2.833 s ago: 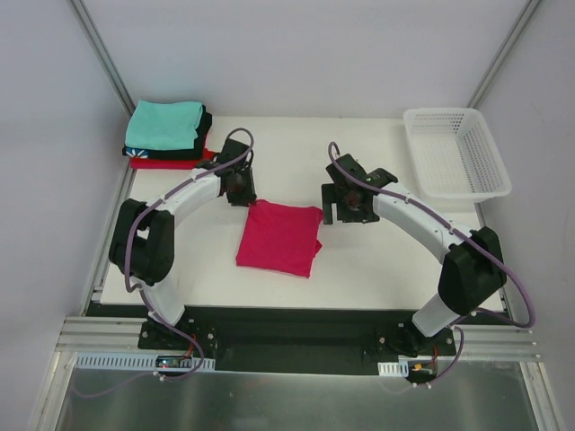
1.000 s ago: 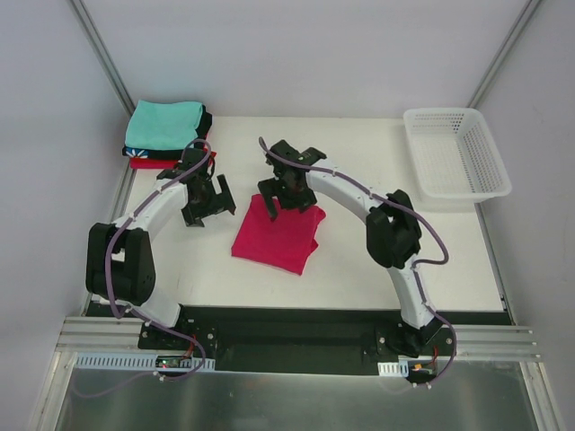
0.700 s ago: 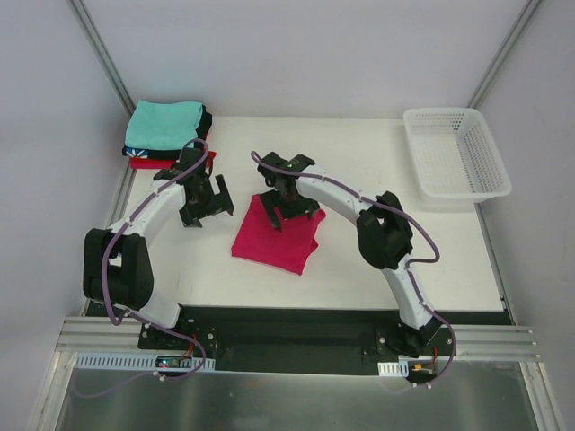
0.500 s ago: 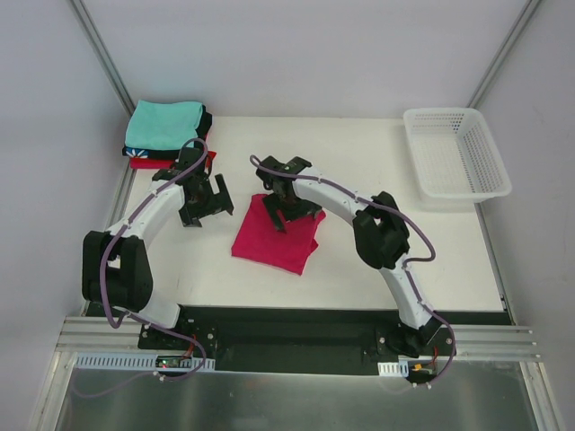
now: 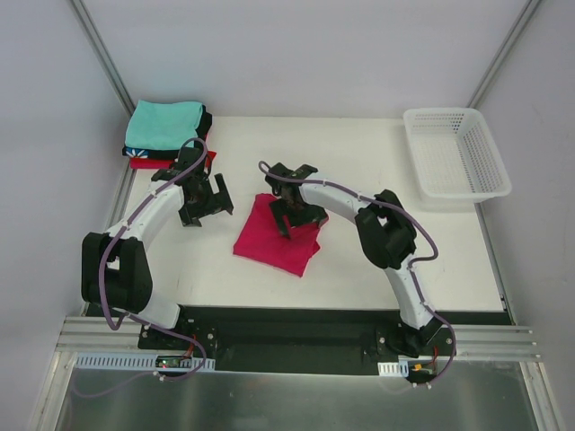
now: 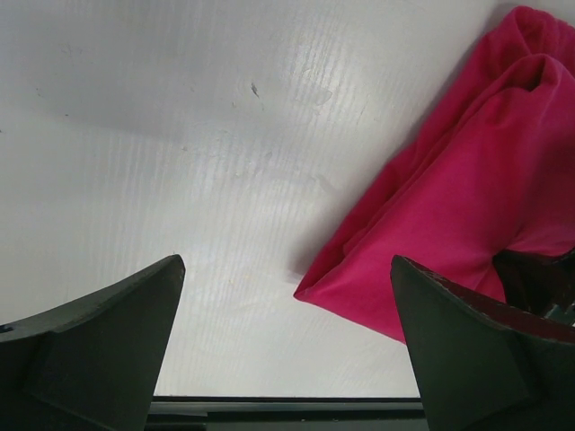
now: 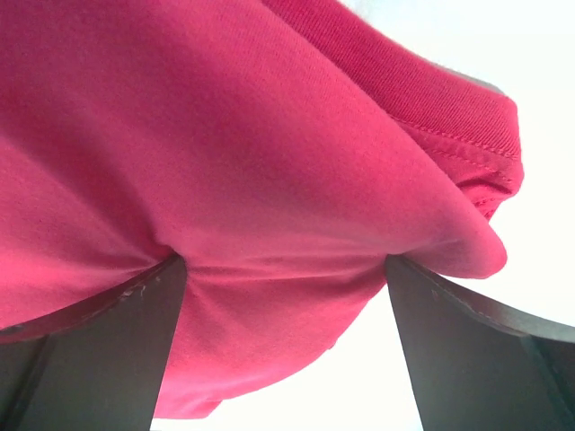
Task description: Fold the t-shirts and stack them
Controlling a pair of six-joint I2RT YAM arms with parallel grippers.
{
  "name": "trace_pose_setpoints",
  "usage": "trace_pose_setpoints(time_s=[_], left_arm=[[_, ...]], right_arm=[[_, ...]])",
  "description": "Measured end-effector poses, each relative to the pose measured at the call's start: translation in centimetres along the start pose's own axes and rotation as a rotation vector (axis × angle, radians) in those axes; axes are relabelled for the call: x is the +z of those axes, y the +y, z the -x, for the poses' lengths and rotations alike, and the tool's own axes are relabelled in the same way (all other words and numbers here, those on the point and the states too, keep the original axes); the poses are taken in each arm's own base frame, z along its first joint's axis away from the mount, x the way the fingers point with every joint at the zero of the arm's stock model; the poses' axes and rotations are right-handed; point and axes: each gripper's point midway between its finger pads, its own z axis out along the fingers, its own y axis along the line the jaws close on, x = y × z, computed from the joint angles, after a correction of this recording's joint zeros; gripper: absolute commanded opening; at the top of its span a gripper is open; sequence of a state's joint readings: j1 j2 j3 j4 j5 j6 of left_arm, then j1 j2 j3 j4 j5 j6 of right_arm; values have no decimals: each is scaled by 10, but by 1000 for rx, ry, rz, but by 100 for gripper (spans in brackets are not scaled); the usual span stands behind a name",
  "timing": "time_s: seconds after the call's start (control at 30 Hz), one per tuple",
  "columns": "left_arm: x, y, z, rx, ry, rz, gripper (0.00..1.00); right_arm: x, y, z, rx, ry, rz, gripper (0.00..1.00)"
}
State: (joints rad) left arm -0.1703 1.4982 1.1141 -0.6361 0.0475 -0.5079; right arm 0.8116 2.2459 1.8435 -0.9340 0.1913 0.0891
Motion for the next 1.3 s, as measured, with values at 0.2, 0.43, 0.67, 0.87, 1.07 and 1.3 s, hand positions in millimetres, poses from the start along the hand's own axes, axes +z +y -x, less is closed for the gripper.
trace_pose_setpoints(time_s=[0.2, 0.43, 0.67, 0.87, 1.07, 1.3], left_arm=[[0, 0, 0, 0, 1, -1, 99], [0, -1, -1, 0, 3, -4, 99], [0, -1, 0, 0, 3, -3, 99], [-2, -4, 5, 0, -6, -9, 99], [-5, -11, 16, 3, -29, -22, 99], [-4, -11, 18, 2, -27, -21, 99]], right_arm=[[2, -22, -17, 64, 22, 19, 96], [3, -59, -35, 129, 65, -7, 96], [3, -94, -52, 179, 94, -55, 96], [1, -138, -67, 233, 133, -125, 96], [5, -184, -71, 322, 159, -150, 96], [-7, -218, -68, 393, 152, -107, 96]])
